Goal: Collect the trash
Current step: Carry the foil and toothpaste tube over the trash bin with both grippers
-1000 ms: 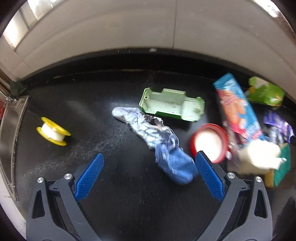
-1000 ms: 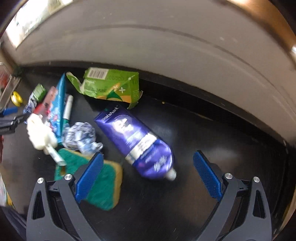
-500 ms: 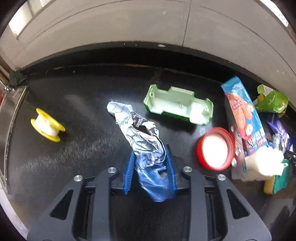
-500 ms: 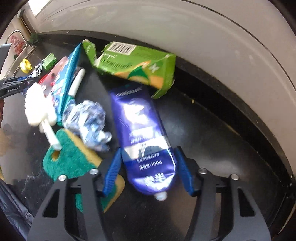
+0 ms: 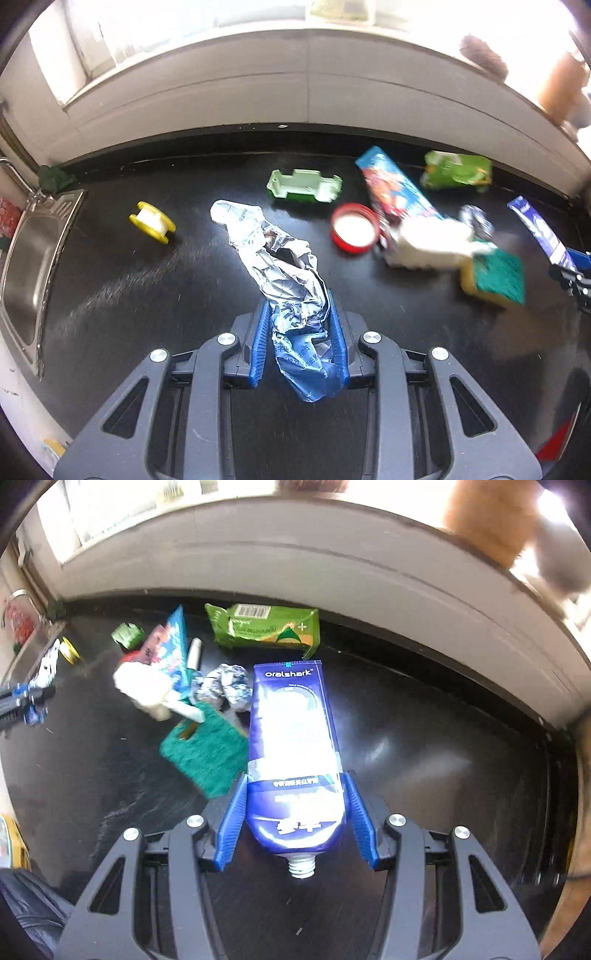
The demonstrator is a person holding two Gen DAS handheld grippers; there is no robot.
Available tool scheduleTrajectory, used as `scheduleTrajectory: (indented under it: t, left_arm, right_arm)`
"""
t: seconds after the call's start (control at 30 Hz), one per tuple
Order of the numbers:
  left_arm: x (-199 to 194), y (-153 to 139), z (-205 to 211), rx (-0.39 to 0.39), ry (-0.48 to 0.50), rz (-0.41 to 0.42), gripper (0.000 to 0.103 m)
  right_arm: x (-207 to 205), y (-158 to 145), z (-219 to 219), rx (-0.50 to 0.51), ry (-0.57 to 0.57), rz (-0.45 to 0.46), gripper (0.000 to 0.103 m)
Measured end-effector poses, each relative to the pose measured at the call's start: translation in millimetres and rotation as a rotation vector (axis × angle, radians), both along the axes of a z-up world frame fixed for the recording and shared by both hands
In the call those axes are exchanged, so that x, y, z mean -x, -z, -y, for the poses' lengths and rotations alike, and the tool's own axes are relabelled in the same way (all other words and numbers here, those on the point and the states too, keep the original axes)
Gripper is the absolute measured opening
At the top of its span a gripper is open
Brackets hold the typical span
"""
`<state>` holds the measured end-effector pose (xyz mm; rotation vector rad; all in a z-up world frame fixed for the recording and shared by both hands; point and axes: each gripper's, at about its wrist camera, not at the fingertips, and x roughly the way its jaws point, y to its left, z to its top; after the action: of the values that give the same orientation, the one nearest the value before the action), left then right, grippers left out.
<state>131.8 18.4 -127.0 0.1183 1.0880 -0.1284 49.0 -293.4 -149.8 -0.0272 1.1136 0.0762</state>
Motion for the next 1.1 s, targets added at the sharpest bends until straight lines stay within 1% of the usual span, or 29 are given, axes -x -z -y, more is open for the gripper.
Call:
scheduleTrajectory:
  t: [0.03,0.1,0.17,0.33,0.43,0.53,0.6,0.73,0.77,0.83,0.93,1.0,1.1]
  left_arm:
    - [11.7,-4.9,8.2,-0.005,0.007,0.005,0.029]
    - [27.8,-10.8,6.5,-0.002,0.017,0.014,0.029]
    - [43.5,-17.3,9.5,-0.001,0.021,0.021,0.029]
    - [67.9,-23.8,2.5,-0.004,0.016,0.034,0.029]
    - [77.4,-28.4,-7.7,-0.008,0.003,0.048,0.029]
    - [87.3,-34.5,-23.6,-0.009,-0.028,0.063,0.029]
    - [96.1,-40.0,-37.9,-0.015,-0.055,0.079,0.029]
    - [126.5,-49.7,-85.4,-0.039,-0.147,0.114,0.029]
    - [136.2,-50.6,-99.3,-0.045,-0.173,0.118,0.029]
    - [159.6,-49.8,-130.6,-0.055,-0.241,0.12,0.029]
    - [201.8,-41.6,-179.9,-0.067,-0.354,0.109,0.029]
    - [232.8,-30.8,-211.4,-0.07,-0.431,0.088,0.029]
    - [271.0,-12.0,-247.4,-0.05,-0.524,0.054,0.029]
  right_arm:
    - [8.0,-5.9,-1.8,-0.005,0.008,0.013,0.052]
    - [24.9,-16.2,-7.8,-0.008,0.016,0.034,0.052]
    - [32.6,-20.5,-24.6,0.0,0.012,0.046,0.052]
    - [50.0,-28.2,-34.3,-0.005,0.008,0.053,0.052]
    - [56.1,-40.0,-47.2,-0.016,-0.015,0.076,0.052]
    - [60.6,-56.3,-70.2,-0.039,-0.07,0.101,0.052]
    - [58.9,-66.6,-97.4,-0.059,-0.136,0.119,0.052]
    - [56.9,-82.8,-171.2,-0.113,-0.314,0.138,0.052]
    - [58.2,-86.3,-202.9,-0.13,-0.393,0.138,0.052]
    - [60.5,-88.7,-251.0,-0.157,-0.503,0.127,0.052]
    - [70.2,-88.9,-320.3,-0.196,-0.656,0.099,0.052]
    - [84.2,-86.9,-373.3,-0.217,-0.775,0.074,0.052]
    - [108.7,-78.6,-442.2,-0.224,-0.926,0.03,0.052]
